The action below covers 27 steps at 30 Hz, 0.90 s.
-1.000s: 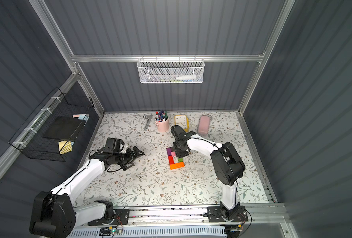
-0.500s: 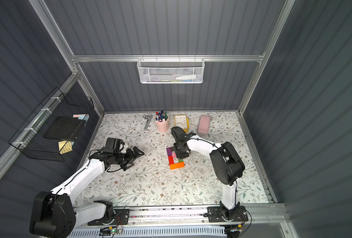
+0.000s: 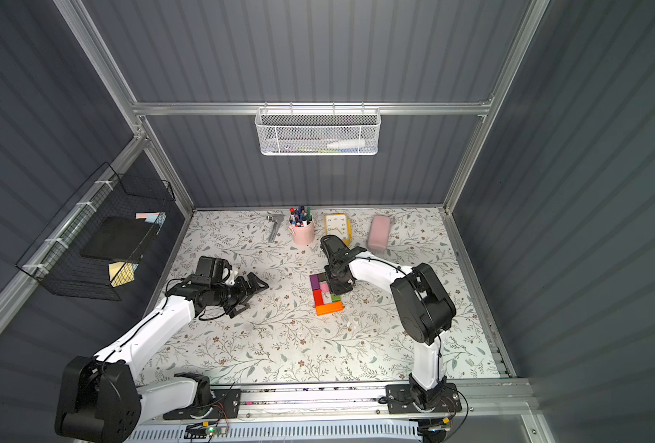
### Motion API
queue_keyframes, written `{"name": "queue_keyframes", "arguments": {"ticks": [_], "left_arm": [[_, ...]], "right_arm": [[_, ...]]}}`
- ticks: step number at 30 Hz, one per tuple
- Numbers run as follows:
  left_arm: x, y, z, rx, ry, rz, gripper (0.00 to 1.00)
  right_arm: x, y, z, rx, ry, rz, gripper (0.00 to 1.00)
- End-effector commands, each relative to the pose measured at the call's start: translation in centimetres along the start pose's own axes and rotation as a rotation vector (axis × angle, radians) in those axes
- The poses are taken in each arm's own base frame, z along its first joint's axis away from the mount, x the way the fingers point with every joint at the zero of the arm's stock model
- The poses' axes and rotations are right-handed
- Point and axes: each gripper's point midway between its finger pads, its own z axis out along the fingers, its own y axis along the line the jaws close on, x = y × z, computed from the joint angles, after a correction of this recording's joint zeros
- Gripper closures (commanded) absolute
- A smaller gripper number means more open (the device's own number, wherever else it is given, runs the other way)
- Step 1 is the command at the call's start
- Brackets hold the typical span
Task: Assemble the number 6 with building blocks
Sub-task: Assemble the building block at the center of the board.
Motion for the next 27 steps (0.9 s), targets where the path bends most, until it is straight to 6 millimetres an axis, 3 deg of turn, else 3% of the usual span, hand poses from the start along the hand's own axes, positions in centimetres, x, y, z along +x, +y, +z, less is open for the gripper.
{"name": "queue_keyframes", "arguments": {"ticks": [1, 27], "left_arm": [[-0.4, -0.43, -0.26, -0.001, 0.002, 0.018, 0.0], [-0.51, -0.26, 0.03, -0.007, 0.005, 0.016, 0.01]], "right_arm": [[0.05, -0.86, 0.88, 0.042, 0.017, 0.121, 0.69], [0.26, -0.49, 0.79, 0.036, 0.035, 0.095, 0.63]]}}
